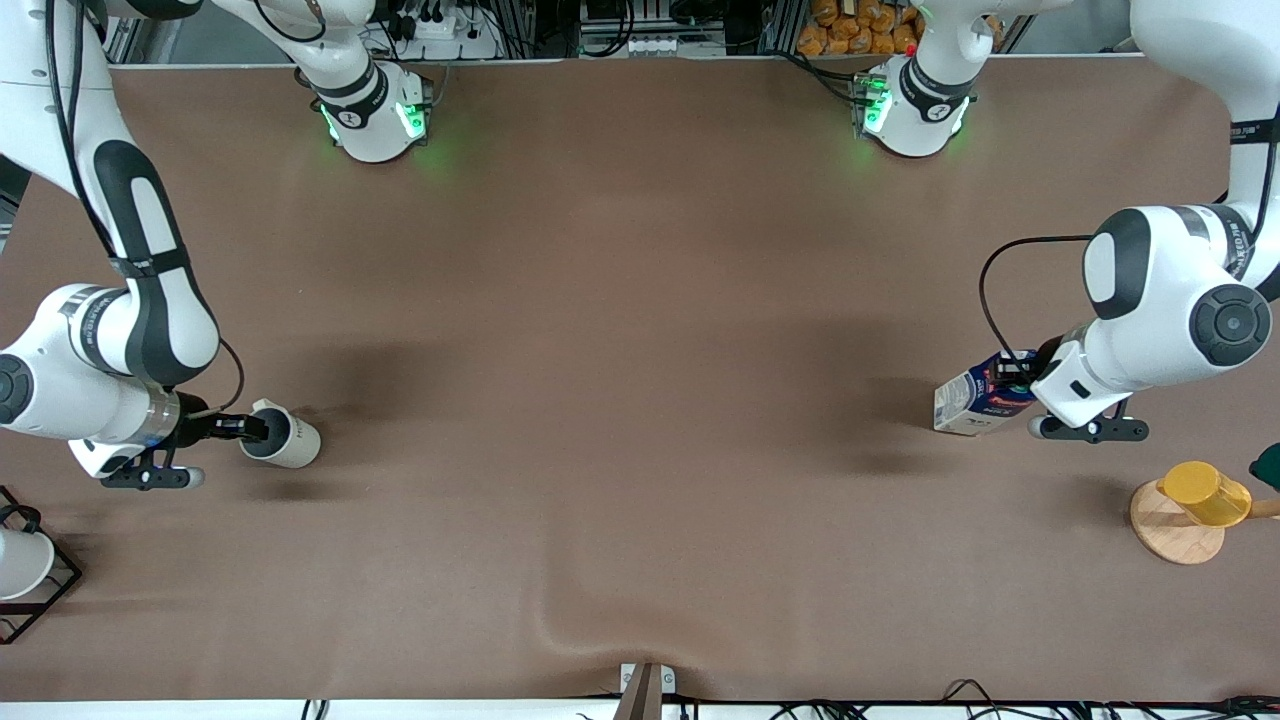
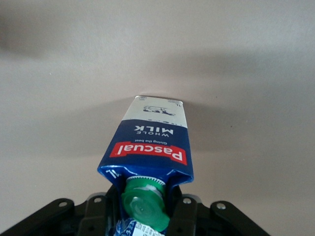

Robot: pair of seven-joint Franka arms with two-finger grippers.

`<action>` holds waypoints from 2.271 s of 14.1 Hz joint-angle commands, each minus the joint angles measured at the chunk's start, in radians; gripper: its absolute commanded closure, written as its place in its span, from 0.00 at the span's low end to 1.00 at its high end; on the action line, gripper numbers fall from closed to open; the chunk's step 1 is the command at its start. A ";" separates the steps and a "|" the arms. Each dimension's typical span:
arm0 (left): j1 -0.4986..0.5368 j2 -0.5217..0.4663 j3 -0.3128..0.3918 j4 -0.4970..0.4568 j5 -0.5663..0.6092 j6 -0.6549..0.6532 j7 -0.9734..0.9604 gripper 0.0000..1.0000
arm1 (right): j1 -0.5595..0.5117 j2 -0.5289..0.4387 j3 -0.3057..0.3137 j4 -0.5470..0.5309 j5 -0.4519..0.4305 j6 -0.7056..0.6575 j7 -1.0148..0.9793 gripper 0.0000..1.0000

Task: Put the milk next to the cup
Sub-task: 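Grasp the milk carton with the left gripper while the right gripper grasps the mug, then carry the mug with the right gripper toward the table middle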

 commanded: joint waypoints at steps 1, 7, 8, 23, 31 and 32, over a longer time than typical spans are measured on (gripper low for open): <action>-0.003 -0.005 -0.006 0.083 0.025 -0.102 -0.004 0.90 | -0.012 0.001 0.016 0.003 0.003 0.002 -0.013 1.00; -0.018 -0.026 -0.015 0.173 0.016 -0.217 -0.004 0.91 | 0.030 -0.015 0.019 0.034 0.003 -0.078 0.048 1.00; -0.018 -0.026 -0.025 0.187 0.016 -0.231 -0.004 0.90 | 0.040 -0.017 0.021 0.064 0.003 -0.124 0.092 1.00; -0.020 -0.035 -0.082 0.288 0.010 -0.381 -0.056 0.88 | 0.572 -0.095 0.035 0.192 0.110 -0.290 1.054 1.00; -0.015 -0.061 -0.139 0.290 0.009 -0.456 -0.055 0.88 | 0.847 0.113 0.029 0.299 0.087 -0.068 1.459 1.00; -0.015 -0.061 -0.144 0.290 0.007 -0.473 -0.055 0.89 | 0.861 0.124 0.029 0.299 0.081 -0.043 1.467 1.00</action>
